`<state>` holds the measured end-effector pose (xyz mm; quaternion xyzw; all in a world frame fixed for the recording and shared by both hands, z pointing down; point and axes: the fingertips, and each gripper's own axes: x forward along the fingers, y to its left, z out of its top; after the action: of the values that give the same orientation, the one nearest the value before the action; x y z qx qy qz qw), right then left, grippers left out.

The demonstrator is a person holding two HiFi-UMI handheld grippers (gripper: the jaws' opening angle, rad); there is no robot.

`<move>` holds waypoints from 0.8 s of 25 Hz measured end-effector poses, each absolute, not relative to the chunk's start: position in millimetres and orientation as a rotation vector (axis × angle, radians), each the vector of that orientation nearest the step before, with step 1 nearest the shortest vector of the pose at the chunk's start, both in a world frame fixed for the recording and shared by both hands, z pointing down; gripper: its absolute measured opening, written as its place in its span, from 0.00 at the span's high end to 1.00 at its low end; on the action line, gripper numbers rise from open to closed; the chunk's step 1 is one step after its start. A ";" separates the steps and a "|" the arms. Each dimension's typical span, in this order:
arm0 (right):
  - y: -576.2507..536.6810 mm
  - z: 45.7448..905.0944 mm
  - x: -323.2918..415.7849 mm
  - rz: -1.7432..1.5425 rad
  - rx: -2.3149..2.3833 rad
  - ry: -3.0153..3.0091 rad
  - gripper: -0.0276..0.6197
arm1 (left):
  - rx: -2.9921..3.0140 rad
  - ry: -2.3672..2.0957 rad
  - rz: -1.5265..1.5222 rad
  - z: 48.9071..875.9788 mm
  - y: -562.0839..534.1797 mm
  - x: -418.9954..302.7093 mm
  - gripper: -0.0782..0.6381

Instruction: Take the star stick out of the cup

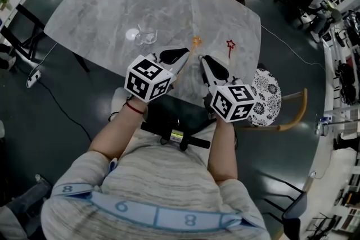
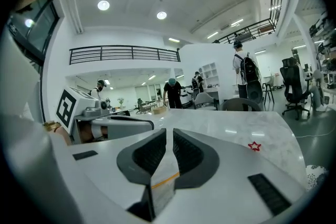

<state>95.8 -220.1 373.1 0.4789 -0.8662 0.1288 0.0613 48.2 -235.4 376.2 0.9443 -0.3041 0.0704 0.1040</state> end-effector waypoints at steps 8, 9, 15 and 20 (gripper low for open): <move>-184.4 373.9 91.6 0.360 1.429 -2.647 0.93 | 2.810 -0.832 0.083 373.1 -194.6 55.5 0.87; -181.0 375.3 91.1 0.360 1.426 -2.645 0.94 | 2.804 -0.828 0.069 373.9 -191.7 55.5 0.87; -168.0 381.1 91.3 0.382 1.427 -2.642 0.94 | 2.794 -0.827 0.027 375.4 -180.8 56.0 0.87; -164.2 377.8 90.7 0.375 1.458 -2.675 0.94 | 2.821 -0.834 -0.024 366.2 -177.3 51.9 0.87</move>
<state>90.7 -164.2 377.8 0.4746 -0.8709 0.1220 0.0362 51.9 -177.3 366.2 0.9541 -0.2822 -0.0080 0.0997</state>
